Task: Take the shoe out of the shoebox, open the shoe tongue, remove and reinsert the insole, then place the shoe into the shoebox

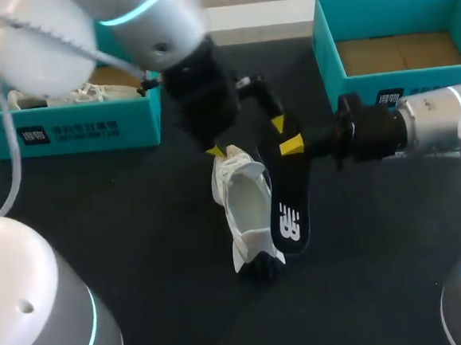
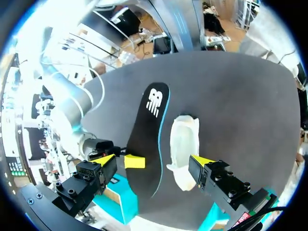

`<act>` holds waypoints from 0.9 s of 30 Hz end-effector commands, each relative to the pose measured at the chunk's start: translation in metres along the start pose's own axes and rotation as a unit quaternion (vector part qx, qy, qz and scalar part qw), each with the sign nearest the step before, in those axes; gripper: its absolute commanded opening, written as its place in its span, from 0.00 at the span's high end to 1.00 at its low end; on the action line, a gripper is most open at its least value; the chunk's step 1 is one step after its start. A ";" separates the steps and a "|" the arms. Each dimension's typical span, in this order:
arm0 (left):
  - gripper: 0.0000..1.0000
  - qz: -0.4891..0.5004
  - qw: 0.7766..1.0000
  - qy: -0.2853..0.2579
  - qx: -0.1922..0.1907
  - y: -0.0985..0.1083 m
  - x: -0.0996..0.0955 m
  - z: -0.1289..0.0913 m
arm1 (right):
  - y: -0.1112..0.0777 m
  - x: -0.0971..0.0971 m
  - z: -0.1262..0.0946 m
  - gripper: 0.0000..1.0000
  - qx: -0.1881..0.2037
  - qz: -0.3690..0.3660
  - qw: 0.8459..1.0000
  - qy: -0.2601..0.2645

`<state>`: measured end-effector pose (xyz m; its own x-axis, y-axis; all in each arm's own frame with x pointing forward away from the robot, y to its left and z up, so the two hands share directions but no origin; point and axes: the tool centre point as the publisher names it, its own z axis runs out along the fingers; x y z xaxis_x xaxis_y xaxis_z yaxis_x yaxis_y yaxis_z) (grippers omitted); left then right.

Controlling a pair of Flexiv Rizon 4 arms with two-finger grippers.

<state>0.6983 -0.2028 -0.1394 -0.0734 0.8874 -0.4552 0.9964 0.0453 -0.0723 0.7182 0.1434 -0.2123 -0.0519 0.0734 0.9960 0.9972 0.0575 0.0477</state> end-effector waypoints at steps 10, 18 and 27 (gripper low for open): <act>0.00 -0.006 0.978 -0.201 0.056 0.010 0.021 -0.005 | 0.005 -0.008 -0.002 1.00 0.007 -0.006 1.000 0.006; 0.00 0.011 0.968 -0.247 0.041 0.009 0.026 -0.002 | 0.005 -0.008 -0.005 1.00 0.003 -0.008 1.000 0.005; 0.00 0.050 0.944 -0.327 0.007 0.016 0.034 0.002 | 0.002 -0.006 -0.009 1.00 -0.003 0.006 1.000 0.024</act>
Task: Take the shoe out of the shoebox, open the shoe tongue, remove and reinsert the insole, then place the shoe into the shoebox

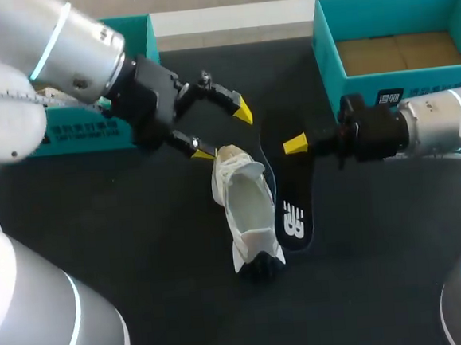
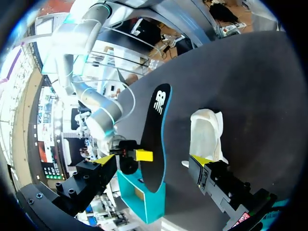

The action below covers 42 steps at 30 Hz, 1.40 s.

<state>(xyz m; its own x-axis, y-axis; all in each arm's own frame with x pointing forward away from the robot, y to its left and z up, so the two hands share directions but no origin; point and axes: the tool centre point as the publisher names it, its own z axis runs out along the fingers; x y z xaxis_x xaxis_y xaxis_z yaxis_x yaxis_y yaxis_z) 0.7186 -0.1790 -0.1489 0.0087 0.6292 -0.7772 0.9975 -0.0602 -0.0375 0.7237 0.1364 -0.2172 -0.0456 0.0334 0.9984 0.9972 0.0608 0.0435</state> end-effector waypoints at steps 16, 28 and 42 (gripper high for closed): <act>0.00 -0.015 0.963 -0.255 -0.084 -0.002 0.033 0.014 | -0.009 0.004 -0.002 1.00 -0.025 0.004 1.000 0.017; 0.00 -0.038 0.945 -0.311 -0.097 0.001 0.042 0.031 | -0.020 0.008 0.012 1.00 -0.029 0.008 0.999 0.033; 0.45 -0.027 0.947 -0.307 -0.091 0.002 0.037 0.048 | -0.019 0.005 0.031 1.00 -0.009 0.020 0.999 0.042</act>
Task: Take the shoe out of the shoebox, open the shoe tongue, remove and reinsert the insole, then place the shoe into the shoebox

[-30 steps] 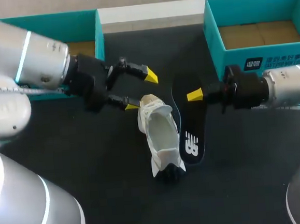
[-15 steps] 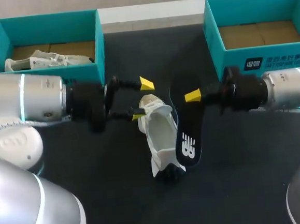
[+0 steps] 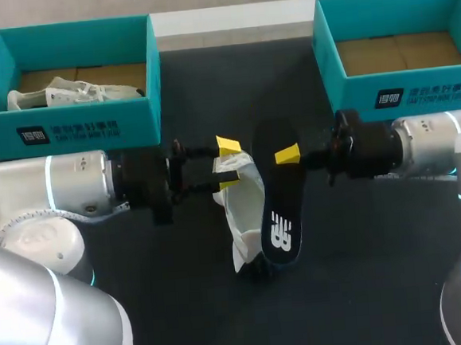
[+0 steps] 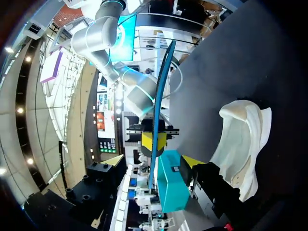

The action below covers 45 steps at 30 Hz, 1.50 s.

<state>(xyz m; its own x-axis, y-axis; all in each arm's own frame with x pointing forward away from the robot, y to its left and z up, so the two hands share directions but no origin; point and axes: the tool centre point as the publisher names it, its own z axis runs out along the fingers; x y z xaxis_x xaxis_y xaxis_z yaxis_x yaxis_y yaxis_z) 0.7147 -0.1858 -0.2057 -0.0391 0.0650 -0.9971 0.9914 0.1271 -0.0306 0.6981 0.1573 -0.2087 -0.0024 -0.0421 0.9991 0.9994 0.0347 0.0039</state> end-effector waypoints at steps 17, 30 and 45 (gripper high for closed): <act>0.63 0.029 0.999 -0.030 -0.022 0.013 0.001 0.028 | 0.001 -0.008 0.022 1.00 0.022 0.010 1.000 0.000; 0.72 0.035 0.998 -0.026 -0.037 0.018 0.005 0.038 | -0.002 -0.010 0.028 1.00 0.022 0.006 1.000 -0.001; 0.95 0.035 0.998 -0.017 -0.047 0.019 0.012 0.042 | -0.004 -0.011 0.031 1.00 0.021 0.002 1.000 0.000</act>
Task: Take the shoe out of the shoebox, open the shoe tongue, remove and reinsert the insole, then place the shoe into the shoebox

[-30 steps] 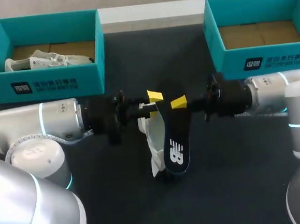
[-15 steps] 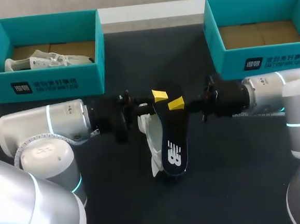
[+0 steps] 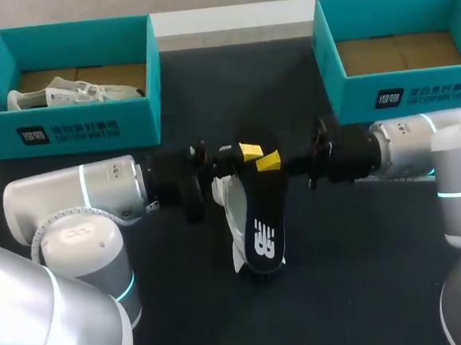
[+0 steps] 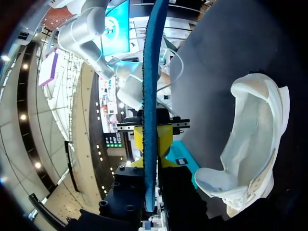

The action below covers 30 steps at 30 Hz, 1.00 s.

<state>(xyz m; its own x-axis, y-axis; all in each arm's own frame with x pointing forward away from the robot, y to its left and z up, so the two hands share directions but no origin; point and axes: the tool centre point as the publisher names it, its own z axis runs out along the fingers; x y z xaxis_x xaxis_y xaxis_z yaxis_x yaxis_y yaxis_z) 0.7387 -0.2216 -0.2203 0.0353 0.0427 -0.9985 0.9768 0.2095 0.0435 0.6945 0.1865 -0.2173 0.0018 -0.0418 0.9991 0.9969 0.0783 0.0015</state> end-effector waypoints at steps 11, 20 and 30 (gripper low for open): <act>1.00 -0.003 1.000 0.007 -0.003 0.000 0.001 0.002 | 0.000 -0.001 0.004 1.00 -0.002 0.000 1.000 -0.001; 1.00 -0.034 0.998 0.045 0.015 -0.003 0.002 -0.008 | -0.013 0.004 -0.015 0.00 -0.029 0.003 0.999 -0.027; 1.00 -0.139 0.984 0.091 0.056 -0.014 0.001 -0.030 | -0.014 0.019 -0.047 0.00 -0.064 -0.068 0.990 -0.107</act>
<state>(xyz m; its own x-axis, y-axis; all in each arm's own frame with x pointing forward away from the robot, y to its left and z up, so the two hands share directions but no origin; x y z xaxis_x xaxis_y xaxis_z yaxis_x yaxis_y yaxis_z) 0.7202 -0.2107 -0.2280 -0.2284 0.1128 -0.9670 0.9664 0.1470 -0.2111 0.6929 0.1511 -0.2180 -0.0915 0.0817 0.9924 0.9957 -0.0053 0.0922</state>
